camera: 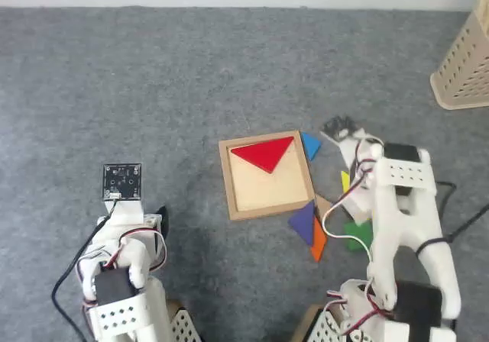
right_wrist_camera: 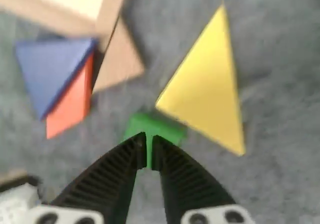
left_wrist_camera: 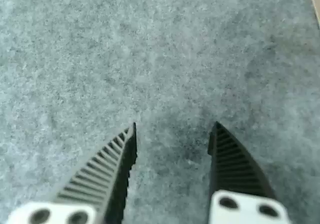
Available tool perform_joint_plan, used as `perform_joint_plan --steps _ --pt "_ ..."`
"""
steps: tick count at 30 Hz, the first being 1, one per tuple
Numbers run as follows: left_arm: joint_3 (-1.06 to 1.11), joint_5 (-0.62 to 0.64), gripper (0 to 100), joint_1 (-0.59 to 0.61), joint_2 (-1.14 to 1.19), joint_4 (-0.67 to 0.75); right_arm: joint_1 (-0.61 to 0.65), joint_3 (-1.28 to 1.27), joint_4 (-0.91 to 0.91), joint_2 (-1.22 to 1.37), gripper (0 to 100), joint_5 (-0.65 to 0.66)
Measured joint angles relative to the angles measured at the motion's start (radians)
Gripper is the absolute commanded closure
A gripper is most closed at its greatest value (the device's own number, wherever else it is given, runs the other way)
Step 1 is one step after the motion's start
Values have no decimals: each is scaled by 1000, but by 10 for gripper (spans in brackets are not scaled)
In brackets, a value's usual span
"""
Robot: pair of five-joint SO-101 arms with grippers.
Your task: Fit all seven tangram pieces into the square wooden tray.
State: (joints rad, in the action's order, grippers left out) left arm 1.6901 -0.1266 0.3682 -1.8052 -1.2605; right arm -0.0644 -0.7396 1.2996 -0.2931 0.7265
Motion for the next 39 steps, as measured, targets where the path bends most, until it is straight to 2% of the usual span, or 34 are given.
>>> perform_joint_plan --steps 4,11,17,30,39 --pt "0 0 775 0 0 0 -21 -8 68 0 992 48" --pt "0 0 775 0 0 0 -20 -11 91 17 992 57" --pt "0 0 775 0 0 0 -21 -8 -17 224 992 48" --pt "0 0 775 0 0 0 -9 203 -183 390 992 -206" --pt "0 0 775 0 0 0 126 419 -173 519 988 -394"
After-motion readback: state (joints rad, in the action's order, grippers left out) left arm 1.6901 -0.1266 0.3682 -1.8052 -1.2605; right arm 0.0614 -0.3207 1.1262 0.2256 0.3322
